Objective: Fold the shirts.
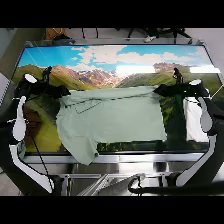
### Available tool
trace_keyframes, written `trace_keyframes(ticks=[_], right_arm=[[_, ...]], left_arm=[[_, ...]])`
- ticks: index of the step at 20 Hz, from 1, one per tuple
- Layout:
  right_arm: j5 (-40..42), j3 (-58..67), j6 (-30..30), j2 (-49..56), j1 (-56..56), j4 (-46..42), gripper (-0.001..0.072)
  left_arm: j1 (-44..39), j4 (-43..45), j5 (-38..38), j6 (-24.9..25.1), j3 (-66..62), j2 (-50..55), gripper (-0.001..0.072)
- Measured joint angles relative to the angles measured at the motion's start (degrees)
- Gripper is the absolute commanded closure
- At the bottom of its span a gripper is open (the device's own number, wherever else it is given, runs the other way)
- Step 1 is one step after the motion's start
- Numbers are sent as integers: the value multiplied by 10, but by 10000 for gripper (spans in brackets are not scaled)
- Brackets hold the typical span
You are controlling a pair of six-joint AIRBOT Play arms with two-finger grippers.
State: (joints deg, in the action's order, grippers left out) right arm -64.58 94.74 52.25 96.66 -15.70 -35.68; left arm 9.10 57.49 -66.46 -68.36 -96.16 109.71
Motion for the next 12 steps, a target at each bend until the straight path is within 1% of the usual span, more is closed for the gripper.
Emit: trace_keyframes(ticks=[2,5,6,7,9,12], right_arm=[[-8,0,18,-22,-5,-43,438],[-40,0,71,-71,-18,-144,441],[-56,-2,85,-85,-24,-167,455],[-73,-9,97,-101,-32,-188,489],[-103,-35,112,-124,-45,-213,488],[-130,-114,123,-162,-57,-231,485]], left_arm=[[5,0,-19,-6,0,-14,229],[30,0,-66,-37,3,-53,230],[39,0,-92,-50,13,-69,322],[48,1,-119,-64,31,-88,384],[64,1,-164,-86,101,-141,387],[75,1,-189,-107,256,-236,387]])
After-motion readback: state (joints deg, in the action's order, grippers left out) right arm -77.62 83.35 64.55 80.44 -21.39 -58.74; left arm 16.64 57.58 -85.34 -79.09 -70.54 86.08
